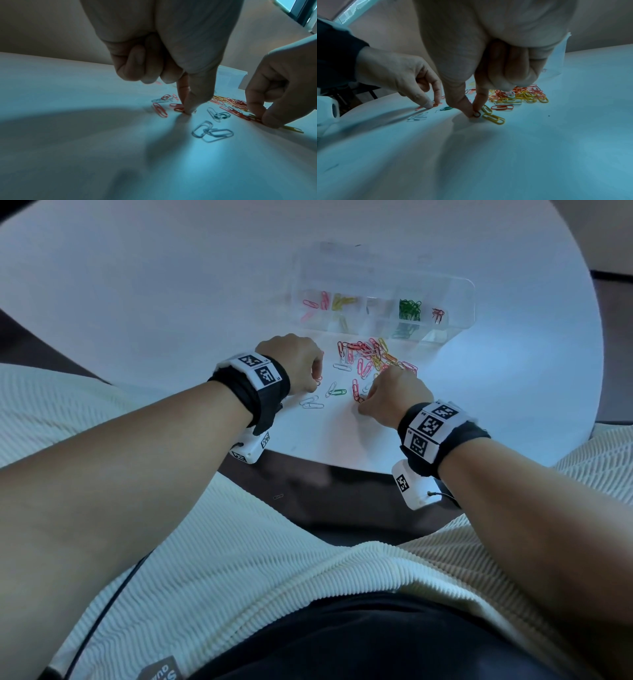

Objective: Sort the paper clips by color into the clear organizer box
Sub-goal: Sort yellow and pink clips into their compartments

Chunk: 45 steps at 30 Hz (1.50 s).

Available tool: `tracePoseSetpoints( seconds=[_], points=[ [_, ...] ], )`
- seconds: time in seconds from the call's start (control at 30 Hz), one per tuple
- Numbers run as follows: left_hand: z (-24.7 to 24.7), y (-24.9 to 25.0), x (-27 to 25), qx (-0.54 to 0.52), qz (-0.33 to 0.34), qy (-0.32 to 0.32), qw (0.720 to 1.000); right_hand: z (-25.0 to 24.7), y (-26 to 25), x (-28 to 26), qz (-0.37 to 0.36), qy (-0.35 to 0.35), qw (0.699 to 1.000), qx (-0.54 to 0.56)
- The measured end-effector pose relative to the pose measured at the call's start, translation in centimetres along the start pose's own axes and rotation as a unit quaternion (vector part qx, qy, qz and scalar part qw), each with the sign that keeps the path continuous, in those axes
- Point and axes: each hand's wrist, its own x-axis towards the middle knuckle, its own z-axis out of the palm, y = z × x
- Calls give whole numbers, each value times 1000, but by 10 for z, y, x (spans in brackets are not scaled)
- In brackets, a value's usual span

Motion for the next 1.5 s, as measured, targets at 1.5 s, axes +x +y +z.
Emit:
tracePoseSetpoints(
  seconds=[1.5],
  points=[
    [-34,68,-21,-621,28,-158,767,-162,46,-17,14,-161,859,486]
  ],
)
